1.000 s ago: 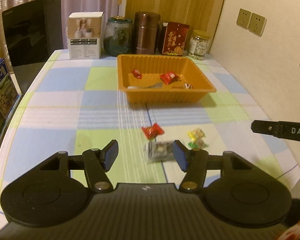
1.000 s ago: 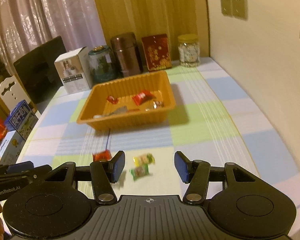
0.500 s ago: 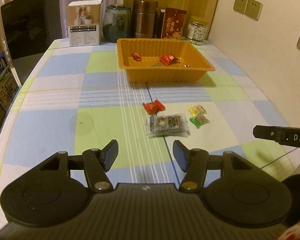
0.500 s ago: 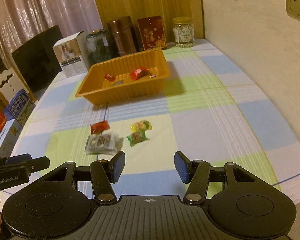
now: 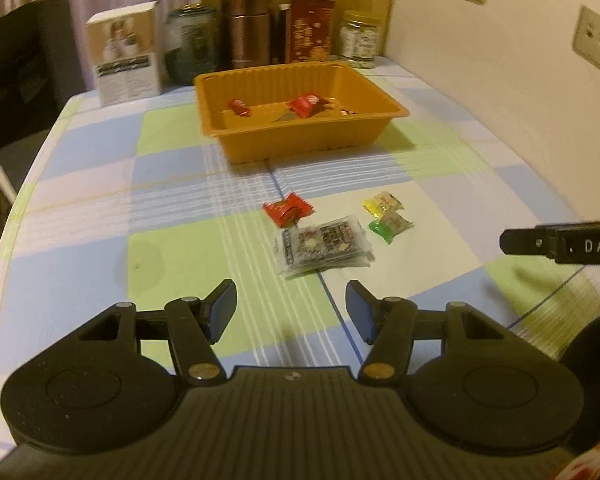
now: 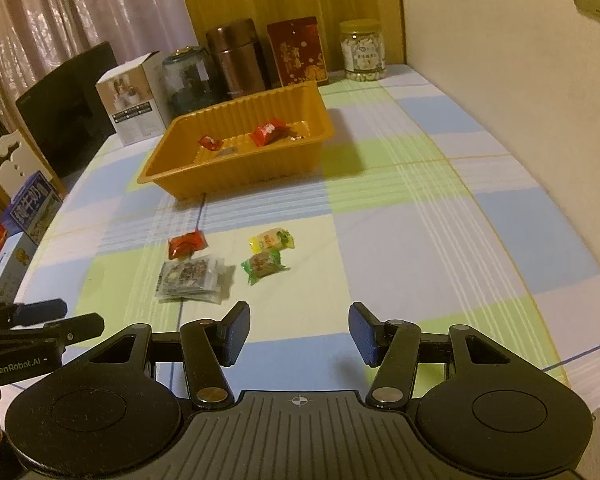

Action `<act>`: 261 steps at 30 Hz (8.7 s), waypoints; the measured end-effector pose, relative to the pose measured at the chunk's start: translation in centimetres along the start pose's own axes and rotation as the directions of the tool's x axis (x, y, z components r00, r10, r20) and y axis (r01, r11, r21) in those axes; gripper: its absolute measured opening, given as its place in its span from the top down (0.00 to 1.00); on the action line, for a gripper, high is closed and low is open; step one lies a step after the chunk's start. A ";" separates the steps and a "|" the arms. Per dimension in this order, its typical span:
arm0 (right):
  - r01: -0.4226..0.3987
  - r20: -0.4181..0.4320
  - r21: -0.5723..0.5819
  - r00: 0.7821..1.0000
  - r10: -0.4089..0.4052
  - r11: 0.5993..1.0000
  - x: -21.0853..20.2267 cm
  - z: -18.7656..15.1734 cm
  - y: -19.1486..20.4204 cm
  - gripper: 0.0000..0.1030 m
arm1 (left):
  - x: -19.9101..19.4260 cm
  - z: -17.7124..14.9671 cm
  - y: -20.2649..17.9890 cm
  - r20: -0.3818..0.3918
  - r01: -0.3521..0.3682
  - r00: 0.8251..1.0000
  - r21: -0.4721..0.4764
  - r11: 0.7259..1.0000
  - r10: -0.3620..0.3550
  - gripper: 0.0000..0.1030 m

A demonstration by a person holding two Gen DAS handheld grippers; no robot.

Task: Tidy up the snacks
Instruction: 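Reach the left tool to the clear nut packet and grasp it, then grasp the green-wrapped candy with the right tool, then carry the nut packet and green candy over the tray with both tools, then open the left tool to drop the nut packet into the tray, then lower the right tool and open it to drop the green candy into the tray, then move both open tools toward the red and yellow candies on the cloth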

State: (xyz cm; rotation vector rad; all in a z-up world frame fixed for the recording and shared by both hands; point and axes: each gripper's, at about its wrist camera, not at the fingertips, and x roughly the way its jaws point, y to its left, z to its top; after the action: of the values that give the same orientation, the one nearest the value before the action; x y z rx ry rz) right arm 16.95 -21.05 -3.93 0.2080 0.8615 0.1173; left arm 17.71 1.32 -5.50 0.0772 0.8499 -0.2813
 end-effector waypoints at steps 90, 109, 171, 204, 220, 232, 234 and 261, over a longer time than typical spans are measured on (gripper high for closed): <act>-0.045 -0.023 -0.142 0.999 0.042 0.989 6.5 -1.8 3.1 0.74 | 4.0 -2.4 -2.0 -0.053 0.054 0.997 -0.032 0.998 -0.055 0.67; -0.040 0.022 -0.154 0.999 0.044 0.987 3.7 -0.2 3.3 0.74 | 1.3 -0.3 -2.0 -0.019 0.014 1.000 -0.046 0.999 -0.015 0.67; -0.124 0.023 -0.060 0.992 0.125 0.990 16.0 22.0 1.1 0.74 | 15.2 20.8 4.3 0.058 0.058 0.997 -0.096 0.994 -0.052 0.55; -0.143 0.031 -0.026 0.989 0.143 0.989 16.7 23.0 1.8 0.73 | 14.2 19.7 5.4 0.064 0.036 0.997 -0.086 0.996 -0.030 0.55; -0.149 0.072 0.078 0.987 0.143 0.986 15.2 21.8 -0.8 0.26 | 13.3 17.9 4.8 0.060 0.036 0.998 -0.092 0.995 -0.031 0.55; -0.136 0.054 0.101 0.990 0.131 0.985 10.1 17.4 -0.8 0.26 | 8.1 15.4 2.8 0.060 0.010 0.998 -0.097 0.995 -0.004 0.49; -0.138 0.053 0.105 0.990 0.133 0.985 8.9 16.5 -0.6 0.26 | 6.9 14.8 2.4 0.063 0.008 0.998 -0.102 0.995 -0.002 0.46; -0.110 0.053 0.104 0.993 0.105 0.988 -1.1 6.1 0.1 0.26 | -2.6 5.7 0.1 0.075 -0.024 0.997 -0.151 0.988 0.036 0.32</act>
State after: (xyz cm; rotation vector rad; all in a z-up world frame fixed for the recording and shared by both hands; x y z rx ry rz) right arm 20.90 -21.95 0.75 0.3568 0.8096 0.1665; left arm 20.28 0.95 0.15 -0.0614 0.7901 -0.1901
